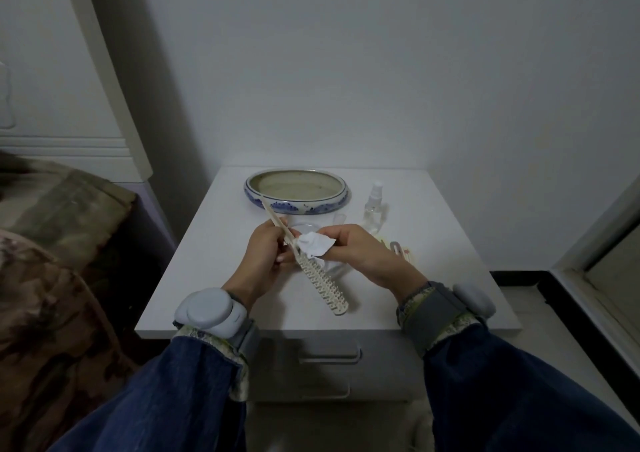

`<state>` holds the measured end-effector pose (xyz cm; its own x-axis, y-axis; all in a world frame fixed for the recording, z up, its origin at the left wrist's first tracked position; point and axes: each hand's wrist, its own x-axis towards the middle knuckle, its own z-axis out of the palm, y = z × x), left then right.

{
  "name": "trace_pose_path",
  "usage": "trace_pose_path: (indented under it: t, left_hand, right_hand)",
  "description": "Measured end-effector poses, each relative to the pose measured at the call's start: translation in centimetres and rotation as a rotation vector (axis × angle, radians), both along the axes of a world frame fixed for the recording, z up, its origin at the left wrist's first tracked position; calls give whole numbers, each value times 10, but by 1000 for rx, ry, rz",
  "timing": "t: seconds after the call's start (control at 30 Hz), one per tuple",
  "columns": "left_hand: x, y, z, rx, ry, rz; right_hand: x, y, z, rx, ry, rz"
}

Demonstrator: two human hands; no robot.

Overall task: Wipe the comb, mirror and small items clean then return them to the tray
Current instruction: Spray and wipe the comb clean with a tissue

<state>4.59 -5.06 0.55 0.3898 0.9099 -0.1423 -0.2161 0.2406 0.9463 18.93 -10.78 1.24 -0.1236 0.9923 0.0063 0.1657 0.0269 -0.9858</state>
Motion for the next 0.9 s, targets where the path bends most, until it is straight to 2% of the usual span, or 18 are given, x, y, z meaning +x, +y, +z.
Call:
trace_pose_path:
  t: [0.13,0.27,0.37,0.73,0.9]
  left_hand:
    - [-1,0,0,-34,-46,-28]
    - [-2,3,4,-151,-257,-12]
    - [-3,9,3,-155,-340,54]
    - [-5,11,-4,25,-339,65]
    - [-7,11,-5,62,-336,64]
  right_hand:
    - [3,1,-3,-2,14,-17]
    - [4,-1,-1,-7,145,-29]
    - [8,-3,2,-4,199,-14]
    - [8,0,-4,-18,195,-25]
    - [17,5,-2,44,336,-128]
